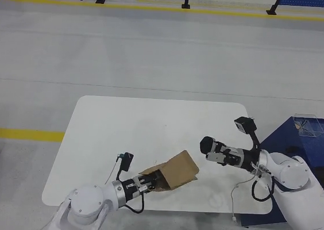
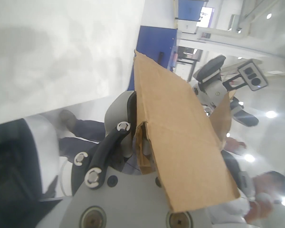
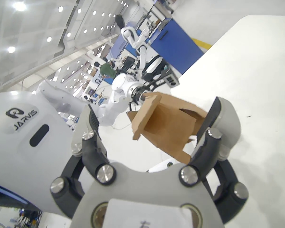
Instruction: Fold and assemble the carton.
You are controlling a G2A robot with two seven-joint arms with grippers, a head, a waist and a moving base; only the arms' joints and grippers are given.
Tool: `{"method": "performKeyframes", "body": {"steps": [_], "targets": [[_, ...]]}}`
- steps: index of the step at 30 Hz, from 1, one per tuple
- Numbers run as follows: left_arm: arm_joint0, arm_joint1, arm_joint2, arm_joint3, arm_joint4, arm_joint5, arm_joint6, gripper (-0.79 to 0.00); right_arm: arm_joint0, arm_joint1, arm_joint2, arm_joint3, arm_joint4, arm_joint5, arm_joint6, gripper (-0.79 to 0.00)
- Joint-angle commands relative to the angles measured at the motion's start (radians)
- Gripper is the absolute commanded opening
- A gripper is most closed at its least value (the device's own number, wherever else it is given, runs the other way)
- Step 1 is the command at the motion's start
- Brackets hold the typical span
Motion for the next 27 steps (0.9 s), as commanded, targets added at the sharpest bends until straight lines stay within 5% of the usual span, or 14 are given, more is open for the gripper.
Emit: {"method": "performKeyframes", "body": {"steps": [1, 10, 27], "targets": [[-0.028, -0.007, -0.017, 0.065, -0.187, -0.008, -0.016, -0.785, 0.0, 0.0, 0.017, 0.01, -0.049, 0.029, -0.06, 0.0], [-0.067, -0.011, -0.024, 0.158, -0.365, -0.002, -0.041, -0.785, 0.027, -0.006, -0.055, 0.049, -0.265, 0.167, -0.122, 0.0], [-0.03, 0.013, -0.052, 0.106, -0.347, -0.066, -0.062, -0.785, 0.157, -0.061, -0.37, 0.173, -0.4, 0.201, -0.081, 0.0]]}}
